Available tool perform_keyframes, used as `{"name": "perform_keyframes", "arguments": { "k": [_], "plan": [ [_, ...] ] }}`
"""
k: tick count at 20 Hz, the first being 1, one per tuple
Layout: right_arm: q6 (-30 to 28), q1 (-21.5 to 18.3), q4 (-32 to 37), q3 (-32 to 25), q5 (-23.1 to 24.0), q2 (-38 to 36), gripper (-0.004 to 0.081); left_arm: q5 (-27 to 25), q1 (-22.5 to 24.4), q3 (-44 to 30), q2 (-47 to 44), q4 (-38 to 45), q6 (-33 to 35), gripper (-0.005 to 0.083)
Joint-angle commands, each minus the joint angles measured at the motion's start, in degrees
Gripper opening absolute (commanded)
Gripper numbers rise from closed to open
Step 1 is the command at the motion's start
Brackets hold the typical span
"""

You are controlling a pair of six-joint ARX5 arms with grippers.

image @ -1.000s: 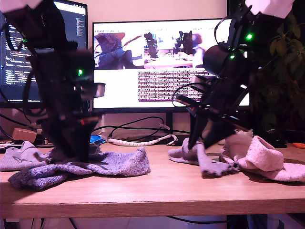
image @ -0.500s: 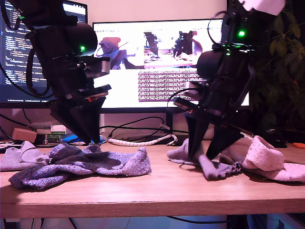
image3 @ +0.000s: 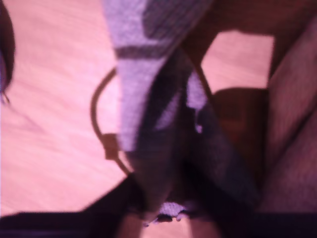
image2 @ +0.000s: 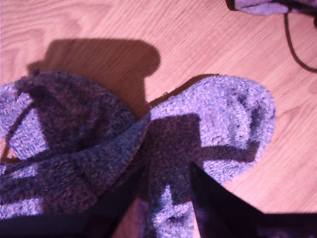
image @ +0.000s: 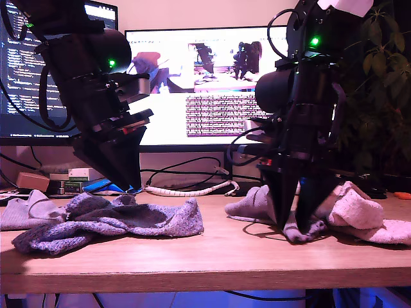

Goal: Pair up the socks based on colour and pattern, by placing them on top of one another

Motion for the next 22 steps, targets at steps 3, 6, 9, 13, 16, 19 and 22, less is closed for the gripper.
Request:
{"name": "perform_keyframes", "arguments": {
  "k": [3,6,9,13,16,19,22],
  "plan": [
    [1.29,0.83,0.35,0.42,-14.01,-2.56,-0.0012,0.22,-0.17,-1.22,0.31,0.24,0.00,0.0213],
    [2.14,0.79,0.39,0.42,-22.56,-5.60,-0.0012,0.24,-0.17,-1.22,0.31,0.85,0.33,0.0213],
    [1.38,-1.29,-1.27,0.42,-26.82,-8.33,-0.0012,0.46,-0.17,-1.22,0.31,1.27,0.33,0.0213],
    [-0.24,-4.39,-3.39,-0.37,-22.75,-8.59,-0.0012,1.60,-0.17,-1.22,0.31,2.64,0.28,0.0213],
    [-0.02,-4.96,-0.46,-2.91,-21.18,-8.24,-0.0012,1.73,-0.17,-1.22,0.31,3.69,0.28,0.0213],
    [-0.15,-5.01,-0.90,-3.54,-20.48,-8.09,-0.0012,1.73,-0.17,-1.22,0.31,4.15,0.28,0.0212],
    [-1.11,-5.07,-2.67,-3.76,-13.14,-8.04,-0.0012,1.73,-0.17,-1.22,0.31,4.61,0.28,0.0213]
  ]
}}
